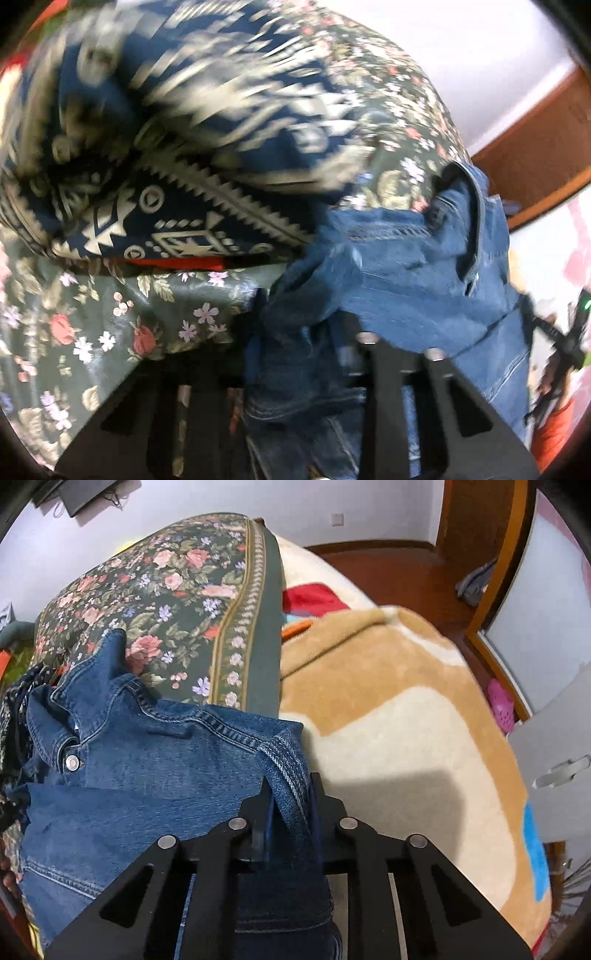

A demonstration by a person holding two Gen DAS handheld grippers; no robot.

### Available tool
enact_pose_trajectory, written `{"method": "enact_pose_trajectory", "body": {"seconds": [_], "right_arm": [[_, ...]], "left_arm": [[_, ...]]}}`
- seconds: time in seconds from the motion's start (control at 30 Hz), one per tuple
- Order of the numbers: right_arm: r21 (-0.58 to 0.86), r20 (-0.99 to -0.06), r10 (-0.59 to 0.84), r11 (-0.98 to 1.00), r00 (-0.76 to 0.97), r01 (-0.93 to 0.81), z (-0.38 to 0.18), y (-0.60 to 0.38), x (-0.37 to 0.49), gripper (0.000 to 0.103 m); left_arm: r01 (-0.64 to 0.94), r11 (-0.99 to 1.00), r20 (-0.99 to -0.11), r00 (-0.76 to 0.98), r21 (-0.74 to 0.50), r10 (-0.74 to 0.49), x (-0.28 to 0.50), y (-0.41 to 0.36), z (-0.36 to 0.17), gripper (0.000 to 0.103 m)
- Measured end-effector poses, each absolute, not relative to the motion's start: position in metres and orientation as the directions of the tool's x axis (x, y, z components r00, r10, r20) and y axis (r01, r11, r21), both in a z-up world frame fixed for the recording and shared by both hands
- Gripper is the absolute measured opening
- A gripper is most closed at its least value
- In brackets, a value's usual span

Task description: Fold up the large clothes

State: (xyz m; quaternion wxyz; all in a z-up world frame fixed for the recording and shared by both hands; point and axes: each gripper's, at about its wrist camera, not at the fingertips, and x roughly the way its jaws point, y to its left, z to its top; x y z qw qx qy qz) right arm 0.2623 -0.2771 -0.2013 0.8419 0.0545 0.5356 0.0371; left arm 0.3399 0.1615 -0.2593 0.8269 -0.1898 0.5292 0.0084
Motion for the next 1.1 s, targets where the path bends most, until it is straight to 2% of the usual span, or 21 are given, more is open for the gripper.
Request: {"method": "enact_pose_trajectory", "body": {"seconds": [0.23, 0.37, 0.53, 0.77, 0.9, 1.1], "right_arm": [[0.189, -0.843, 0.175, 0.982, 0.509, -0.024, -0.159, -0.281, 0.256, 0.011], [0.210, -0.811, 0.199, 0.977, 0.550, -0.044, -0.140, -0.273, 0.259, 0.011], [0.218, -0.769, 0.229, 0.972, 0.597, -0.092, -0.112, -0.259, 0.265, 0.010], [0.191, -0.730, 0.226, 0.974, 0.645, -0.124, -0.097, -0.238, 0.283, 0.010], [0.168, -0.746, 0.194, 0.981, 0.638, -0.102, -0.113, -0.230, 0.305, 0.010], [0.194, -0.786, 0.177, 0.980, 0.593, -0.035, -0.151, -0.238, 0.335, 0.010]], "left_arm": [[-0.089, 0.966, -0.814, 0.561, -0.242, -0.152, 0.324, 0.123, -0.185, 0.008], [-0.038, 0.967, -0.744, 0.646, -0.253, -0.169, 0.318, 0.115, -0.133, 0.008], [-0.032, 0.954, -0.677, 0.711, -0.298, -0.188, 0.316, 0.123, -0.098, 0.008], [-0.097, 0.943, -0.694, 0.702, -0.319, -0.162, 0.345, 0.146, -0.109, 0.008], [-0.154, 0.925, -0.707, 0.691, -0.348, -0.151, 0.365, 0.169, -0.126, 0.008], [-0.225, 0.931, -0.771, 0.631, -0.288, -0.086, 0.386, 0.192, -0.165, 0.008]]}}
